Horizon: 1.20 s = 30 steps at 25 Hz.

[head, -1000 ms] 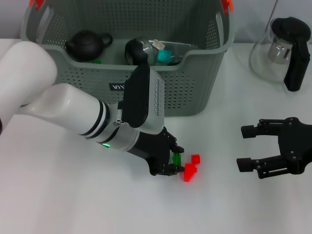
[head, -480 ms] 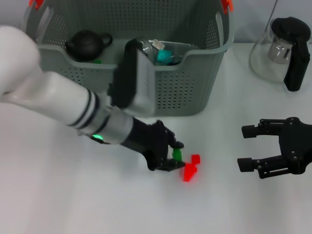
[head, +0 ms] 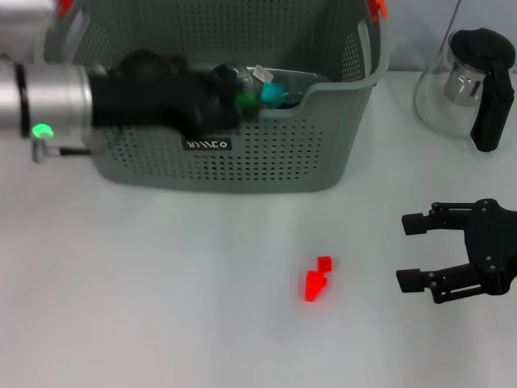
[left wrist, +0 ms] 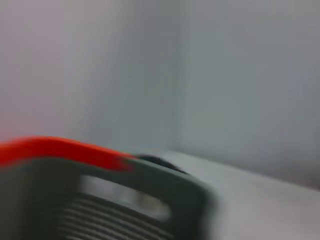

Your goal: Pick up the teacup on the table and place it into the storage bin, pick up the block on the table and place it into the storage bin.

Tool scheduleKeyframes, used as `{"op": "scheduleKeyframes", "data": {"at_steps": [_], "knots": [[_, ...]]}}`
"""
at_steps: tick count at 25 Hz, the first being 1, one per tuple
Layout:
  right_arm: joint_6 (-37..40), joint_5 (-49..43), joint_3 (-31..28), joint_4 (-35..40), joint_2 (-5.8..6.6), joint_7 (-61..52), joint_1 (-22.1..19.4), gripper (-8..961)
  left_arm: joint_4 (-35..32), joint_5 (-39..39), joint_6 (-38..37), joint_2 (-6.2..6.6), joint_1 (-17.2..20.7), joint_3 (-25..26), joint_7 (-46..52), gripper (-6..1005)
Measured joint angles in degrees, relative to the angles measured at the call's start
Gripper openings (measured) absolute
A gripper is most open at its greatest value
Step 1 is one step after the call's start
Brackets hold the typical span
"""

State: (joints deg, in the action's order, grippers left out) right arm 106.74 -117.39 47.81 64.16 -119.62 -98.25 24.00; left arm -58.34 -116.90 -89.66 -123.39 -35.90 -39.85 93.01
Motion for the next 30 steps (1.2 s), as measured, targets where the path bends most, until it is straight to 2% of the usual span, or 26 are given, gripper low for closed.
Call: {"op": "scheduleKeyframes", "data": {"at_steps": [3, 6, 11, 20, 22, 24, 25, 27, 30], "knots": [[0.1, 0.0, 0.0, 0.0, 0.05, 0.4, 0.2, 941, 1.8, 1.0, 5.4, 1.10, -1.1, 2.5, 2.8, 406], [0.1, 0.0, 0.0, 0.0, 0.05, 0.8, 0.4, 941, 4.3, 1.2, 12.4, 1.78, -2.5, 2.5, 4.7, 405], [0.1, 0.0, -0.2, 0.0, 0.03, 0.8, 0.8, 941, 6.2, 1.6, 17.8, 2.07, -4.5, 2.5, 5.5, 405], [-0.3, 0.0, -0.3, 0.0, -0.08, 0.8, 0.6, 941, 6.2, 1.8, 22.3, 2.05, -5.4, 2.3, 6.6, 521], [-0.3, 0.0, -0.4, 0.0, -0.04, 0.8, 0.6, 941, 5.9, 1.8, 22.0, 2.46, -5.4, 2.3, 7.1, 547], [-0.4, 0.0, -0.4, 0.0, -0.03, 0.8, 0.5, 941, 5.4, 1.7, 20.5, 2.96, -5.4, 2.4, 7.6, 684], [-0.4, 0.0, -0.4, -0.1, -0.06, 0.8, 0.5, 941, 4.9, 1.7, 18.2, 3.31, -5.2, 2.4, 7.6, 753], [-0.6, -0.1, -0.4, -0.3, -0.07, 0.8, 0.5, 941, 3.0, 1.8, 11.5, 3.73, -4.4, 2.5, 6.6, 815], [-1.0, -0.1, -0.5, -1.4, 0.14, 0.8, 0.7, 941, -0.5, 1.8, -0.2, 3.43, -2.9, 2.4, 2.8, 909]]}}
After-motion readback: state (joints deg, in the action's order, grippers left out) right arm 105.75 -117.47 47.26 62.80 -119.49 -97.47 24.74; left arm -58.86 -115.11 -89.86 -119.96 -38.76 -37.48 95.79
